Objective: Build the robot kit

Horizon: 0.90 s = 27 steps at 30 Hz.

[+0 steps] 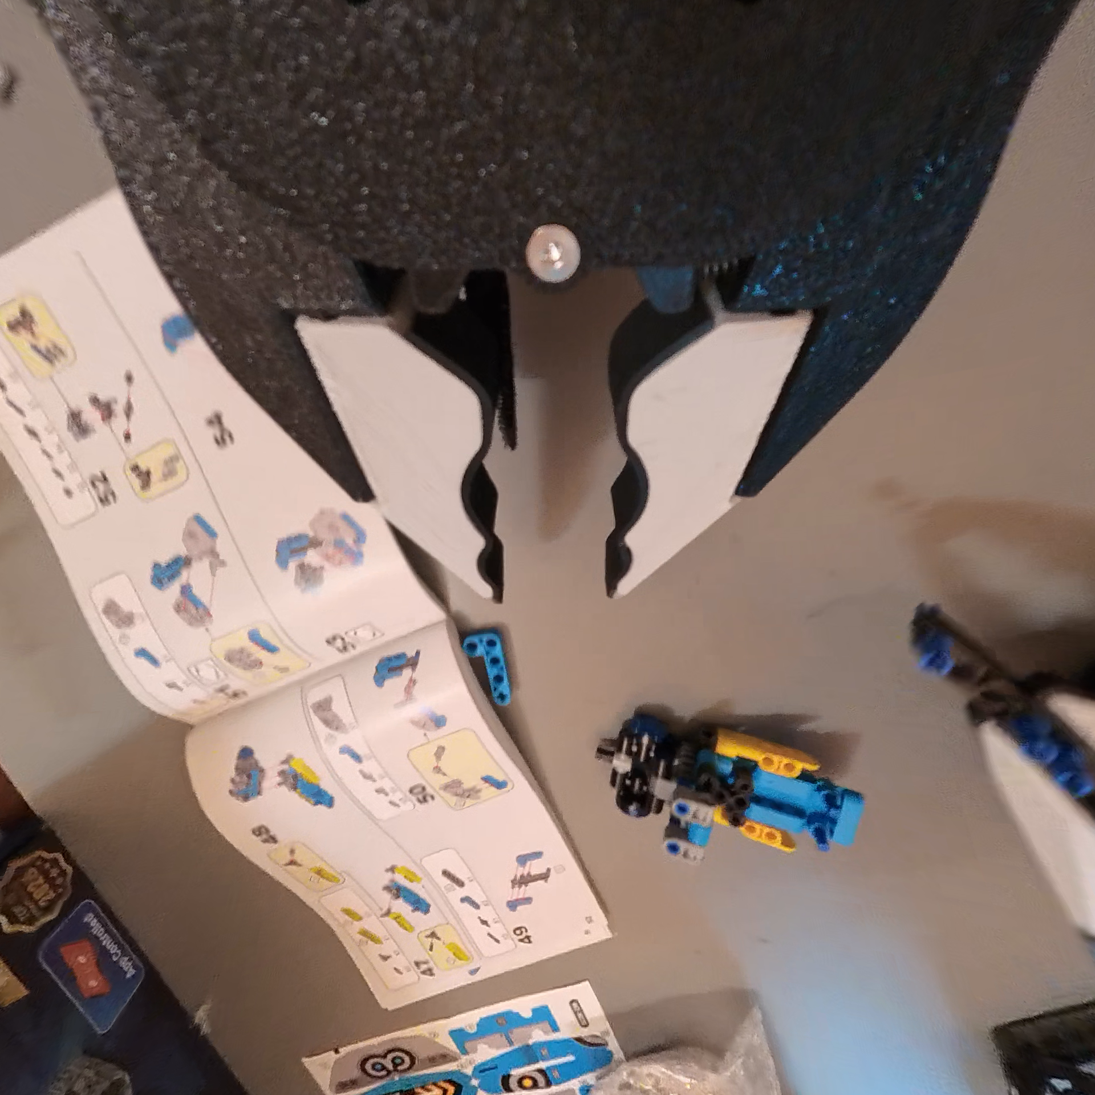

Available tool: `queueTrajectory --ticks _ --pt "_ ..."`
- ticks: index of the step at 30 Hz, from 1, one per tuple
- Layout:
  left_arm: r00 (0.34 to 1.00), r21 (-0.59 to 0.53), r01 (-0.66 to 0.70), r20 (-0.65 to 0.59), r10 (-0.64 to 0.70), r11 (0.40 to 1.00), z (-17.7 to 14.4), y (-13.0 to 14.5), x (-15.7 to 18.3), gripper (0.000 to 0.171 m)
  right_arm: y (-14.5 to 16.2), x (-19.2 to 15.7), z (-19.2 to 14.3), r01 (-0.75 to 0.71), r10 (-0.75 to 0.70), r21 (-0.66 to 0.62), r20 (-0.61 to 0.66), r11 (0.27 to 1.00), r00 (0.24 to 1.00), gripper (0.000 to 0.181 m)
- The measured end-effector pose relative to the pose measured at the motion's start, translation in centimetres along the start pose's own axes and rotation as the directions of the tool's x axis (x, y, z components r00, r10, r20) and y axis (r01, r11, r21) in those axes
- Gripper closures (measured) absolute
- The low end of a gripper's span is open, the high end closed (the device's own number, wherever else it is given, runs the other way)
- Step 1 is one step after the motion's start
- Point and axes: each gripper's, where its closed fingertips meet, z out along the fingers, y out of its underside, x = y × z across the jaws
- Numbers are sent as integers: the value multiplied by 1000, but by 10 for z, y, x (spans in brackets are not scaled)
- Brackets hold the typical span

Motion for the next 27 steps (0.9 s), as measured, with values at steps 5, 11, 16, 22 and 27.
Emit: queueTrajectory --ticks 5,11,16,22,27 --pt "1000 13 12 -26 -12 1000 -1 -2 3 165 -5 14 36 50 -51 -72 -12 996 999 147" --pt "996 17 54 -68 -53 998 -2 -3 6 165 4 4 36 32 -25 -107 63 994 998 151" --pt "994 44 79 -78 -76 996 -6 -8 5 164 12 -42 3 57 -15 -168 242 984 970 149" --pt "987 86 146 -73 -140 986 -12 -14 -5 164 25 -35 -4 74 -39 -184 184 980 982 143" --pt "985 82 160 -80 -153 984 -11 -13 -5 164 26 -41 11 -51 84 -175 189 983 978 144"
